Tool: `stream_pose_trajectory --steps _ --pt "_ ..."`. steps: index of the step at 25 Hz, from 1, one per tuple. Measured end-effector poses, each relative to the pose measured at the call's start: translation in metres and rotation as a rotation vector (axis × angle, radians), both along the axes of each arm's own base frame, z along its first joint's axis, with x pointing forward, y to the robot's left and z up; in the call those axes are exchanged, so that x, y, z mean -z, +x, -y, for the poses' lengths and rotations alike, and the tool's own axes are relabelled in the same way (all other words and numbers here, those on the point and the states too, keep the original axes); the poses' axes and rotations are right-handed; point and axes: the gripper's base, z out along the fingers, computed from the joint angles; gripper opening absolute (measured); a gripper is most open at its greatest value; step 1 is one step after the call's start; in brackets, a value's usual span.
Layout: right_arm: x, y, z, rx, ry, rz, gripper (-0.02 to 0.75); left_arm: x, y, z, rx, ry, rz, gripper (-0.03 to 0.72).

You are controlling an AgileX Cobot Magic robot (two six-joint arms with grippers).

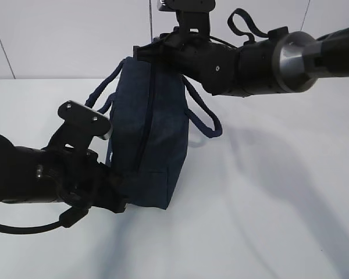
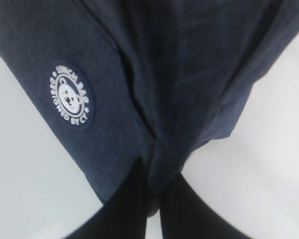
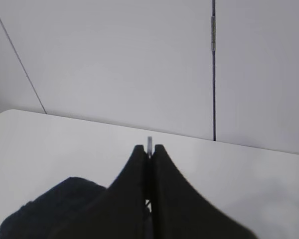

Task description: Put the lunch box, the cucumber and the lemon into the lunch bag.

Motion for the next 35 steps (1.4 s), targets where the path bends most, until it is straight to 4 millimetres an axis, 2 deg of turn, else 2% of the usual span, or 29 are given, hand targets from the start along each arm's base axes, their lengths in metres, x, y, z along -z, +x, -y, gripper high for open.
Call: stream_pose_trajectory --steps 6,12,16,19,22,25,29,35 --pt "-0.002 0.015 0.004 0.001 0.002 -0.026 0.000 0.000 0.000 0.000 -0.002 -0.001 0.006 0.002" --pt "0.002 0.015 0.006 -0.015 -0.016 -0.085 0.000 -0.001 -0.001 0.000 0.003 -0.003 -0.008 0.002" --pt "0.005 0.014 0.005 -0.029 -0.026 -0.121 0.000 -0.010 -0.006 -0.001 -0.018 -0.044 -0.048 0.019" --pt "0.006 0.013 0.005 -0.038 -0.032 -0.141 0.000 -0.020 -0.010 -0.002 -0.074 -0.115 -0.085 0.119" --pt "0.007 0.013 0.005 -0.038 -0.034 -0.148 0.000 -0.039 -0.011 -0.002 -0.127 -0.213 -0.086 0.313" --pt "0.006 0.013 0.005 -0.041 -0.034 -0.151 0.000 -0.062 -0.014 0.000 -0.114 -0.281 -0.078 0.422" --pt "0.007 0.013 0.005 -0.044 -0.037 -0.160 0.000 -0.086 -0.012 -0.001 -0.110 -0.350 -0.063 0.451" --pt "0.007 0.013 0.005 -0.045 -0.038 -0.164 0.000 -0.115 0.011 -0.010 -0.151 -0.412 -0.017 0.455"
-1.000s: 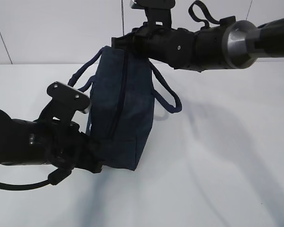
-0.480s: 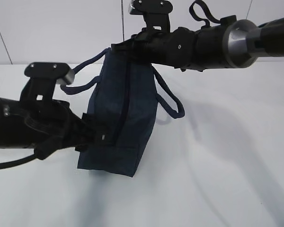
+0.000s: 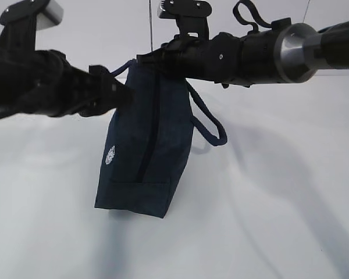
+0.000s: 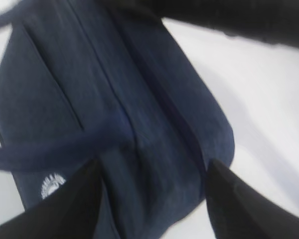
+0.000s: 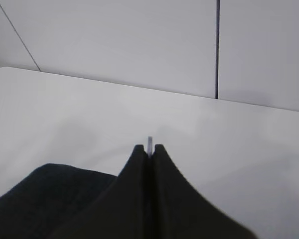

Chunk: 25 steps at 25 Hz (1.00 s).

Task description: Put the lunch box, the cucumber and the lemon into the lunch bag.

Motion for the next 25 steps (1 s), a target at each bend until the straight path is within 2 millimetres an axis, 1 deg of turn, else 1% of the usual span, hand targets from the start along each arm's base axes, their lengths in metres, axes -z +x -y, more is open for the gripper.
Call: stream_pose_trajectory --steps 3,8,11,16,17,19,20,22,24,25 --pt "0.000 0.000 0.000 -0.001 -0.002 0.000 0.000 -0.012 0.018 -0.002 0.002 -0.020 -0.018 0.455" --pt "0.000 0.000 0.000 -0.003 -0.005 0.000 0.000 -0.014 0.047 0.002 0.048 -0.021 -0.094 0.454" --pt "0.000 0.000 0.000 -0.003 -0.005 0.000 0.000 -0.007 0.063 0.004 0.059 -0.011 -0.133 0.454" --pt "0.000 0.000 0.000 -0.003 -0.005 0.000 0.000 0.010 0.080 0.013 0.087 0.006 -0.201 0.439" --pt "0.000 0.000 0.000 -0.003 -0.005 0.000 0.000 0.015 0.081 0.014 0.090 0.013 -0.215 0.419" --pt "0.000 0.000 0.000 -0.003 -0.005 0.000 0.000 0.022 0.082 0.014 0.099 0.030 -0.231 0.342" --pt "0.000 0.000 0.000 -0.003 -0.005 0.000 0.000 0.023 0.082 0.014 0.104 0.040 -0.231 0.270" --pt "0.000 0.000 0.000 -0.003 -0.005 0.000 0.000 0.023 0.082 0.013 0.116 0.063 -0.226 0.102" --pt "0.000 0.000 0.000 -0.003 -0.006 0.000 0.000 0.025 0.081 0.012 0.136 0.100 -0.219 0.032" --pt "0.000 0.000 0.000 -0.004 -0.006 -0.002 0.000 0.026 0.080 0.011 0.152 0.121 -0.221 0.019"
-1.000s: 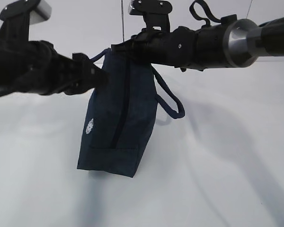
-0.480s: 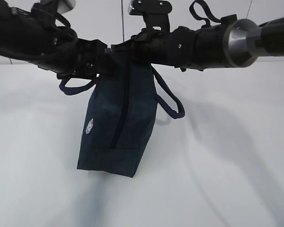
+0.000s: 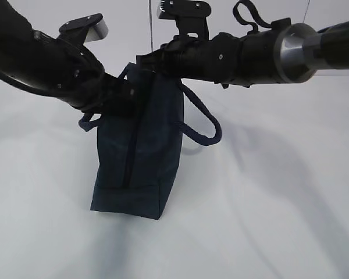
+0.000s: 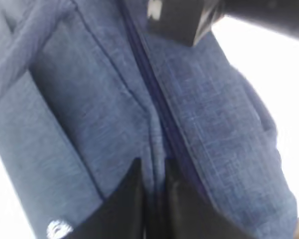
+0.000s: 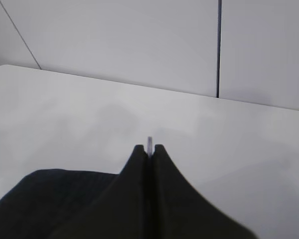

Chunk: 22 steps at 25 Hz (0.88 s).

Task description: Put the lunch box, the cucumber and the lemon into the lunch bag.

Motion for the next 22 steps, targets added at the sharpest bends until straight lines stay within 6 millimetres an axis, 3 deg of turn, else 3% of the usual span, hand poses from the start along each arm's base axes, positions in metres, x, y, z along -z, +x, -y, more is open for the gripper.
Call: stream_pose_trajectory --steps 7,15,22 --pt "-0.001 0.001 0.001 0.007 0.012 -0.007 0.000 0.002 -0.006 -0.002 0.136 0.090 0.007 0.007" --pt "-0.004 0.008 0.018 0.015 0.081 -0.198 0.000 -0.006 -0.018 -0.005 0.257 0.137 0.000 0.006" --pt "-0.016 0.007 0.015 -0.056 0.073 -0.293 0.000 -0.010 -0.027 -0.010 0.337 0.198 -0.008 0.006"
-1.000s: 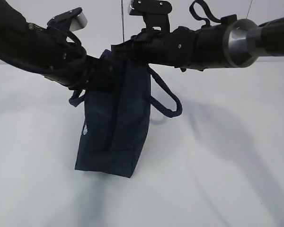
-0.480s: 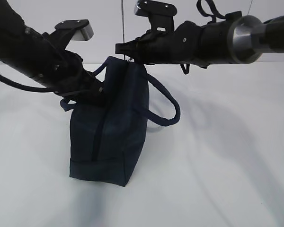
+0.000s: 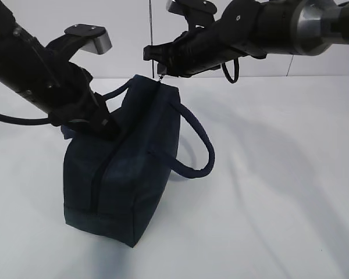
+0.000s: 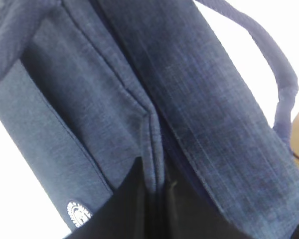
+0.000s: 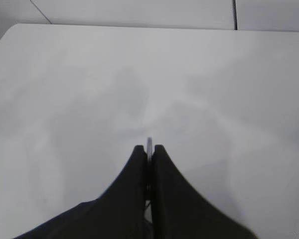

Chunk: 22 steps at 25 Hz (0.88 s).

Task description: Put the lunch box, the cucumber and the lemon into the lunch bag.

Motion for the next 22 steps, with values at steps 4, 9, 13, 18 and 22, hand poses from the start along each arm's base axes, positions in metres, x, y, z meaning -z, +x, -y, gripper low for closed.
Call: stream_pose_trajectory --steps 4,9,13,18,22 --pt "0.005 0.000 0.002 -0.015 -0.009 -0.041 0.000 0.000 -0.002 -0.001 0.016 0.012 -0.015 0.005" --pt "0.018 0.005 0.011 0.007 -0.004 -0.101 0.000 -0.001 -0.004 -0.002 0.027 0.021 -0.014 0.004" --pt "0.028 0.008 0.015 0.027 0.018 -0.145 0.000 -0.002 -0.005 -0.002 0.030 0.023 -0.014 0.004" --pt "0.028 0.008 0.014 0.027 0.038 -0.163 0.000 -0.003 -0.005 -0.002 0.026 0.022 -0.017 0.015" --pt "0.024 0.009 0.015 0.023 0.041 -0.162 0.000 -0.007 -0.003 -0.002 0.014 0.013 -0.005 0.183"
